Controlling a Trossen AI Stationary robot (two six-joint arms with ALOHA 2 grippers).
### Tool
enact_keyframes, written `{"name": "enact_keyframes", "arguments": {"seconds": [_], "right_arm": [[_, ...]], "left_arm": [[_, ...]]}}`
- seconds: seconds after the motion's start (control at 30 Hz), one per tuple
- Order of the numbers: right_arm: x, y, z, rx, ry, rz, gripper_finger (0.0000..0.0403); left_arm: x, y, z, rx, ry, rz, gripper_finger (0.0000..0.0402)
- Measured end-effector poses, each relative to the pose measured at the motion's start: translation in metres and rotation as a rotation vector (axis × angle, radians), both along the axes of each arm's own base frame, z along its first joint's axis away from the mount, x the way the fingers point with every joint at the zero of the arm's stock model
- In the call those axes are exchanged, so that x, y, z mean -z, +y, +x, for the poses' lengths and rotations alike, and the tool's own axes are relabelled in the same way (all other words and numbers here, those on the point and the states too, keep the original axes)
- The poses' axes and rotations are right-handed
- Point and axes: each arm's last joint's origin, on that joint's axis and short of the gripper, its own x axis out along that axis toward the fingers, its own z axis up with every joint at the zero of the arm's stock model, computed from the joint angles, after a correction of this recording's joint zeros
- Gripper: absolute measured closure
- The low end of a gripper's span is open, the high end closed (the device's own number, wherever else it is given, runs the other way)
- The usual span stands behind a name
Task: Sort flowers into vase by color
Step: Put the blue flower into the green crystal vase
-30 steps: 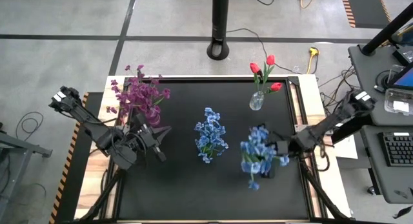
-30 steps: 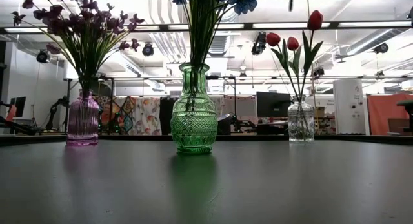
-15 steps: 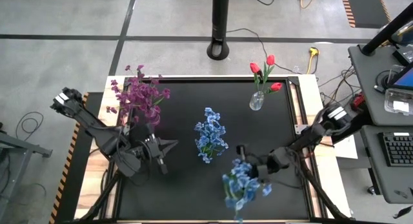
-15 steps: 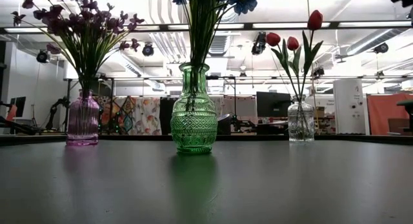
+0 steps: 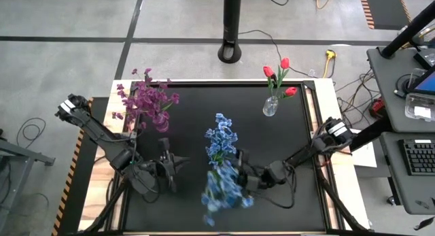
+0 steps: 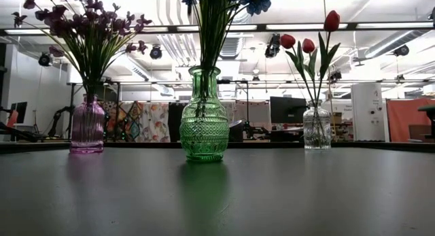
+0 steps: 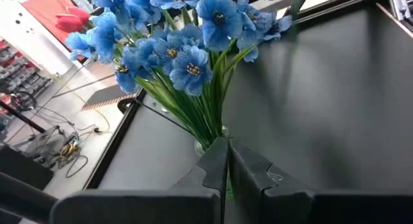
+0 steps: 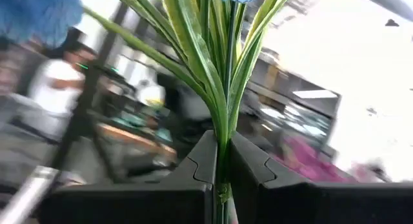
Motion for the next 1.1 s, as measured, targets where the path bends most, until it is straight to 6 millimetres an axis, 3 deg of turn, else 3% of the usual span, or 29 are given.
{"name": "enact_keyframes", "arguments": {"seconds": [0.23,1.1], "right_arm": [[-0.006,-0.009,0.018,0.215,0.113,0.045,0.0385],[-0.010,-0.031,0.027,0.237,0.090,0.085,0.0385]], "left_arm": [[0.000,0.001,0.000,-0.012,-0.002,0.012,0.0402],[0.000,0.002,-0.001,-0.018,0.002,0.018,0.0402]]}}
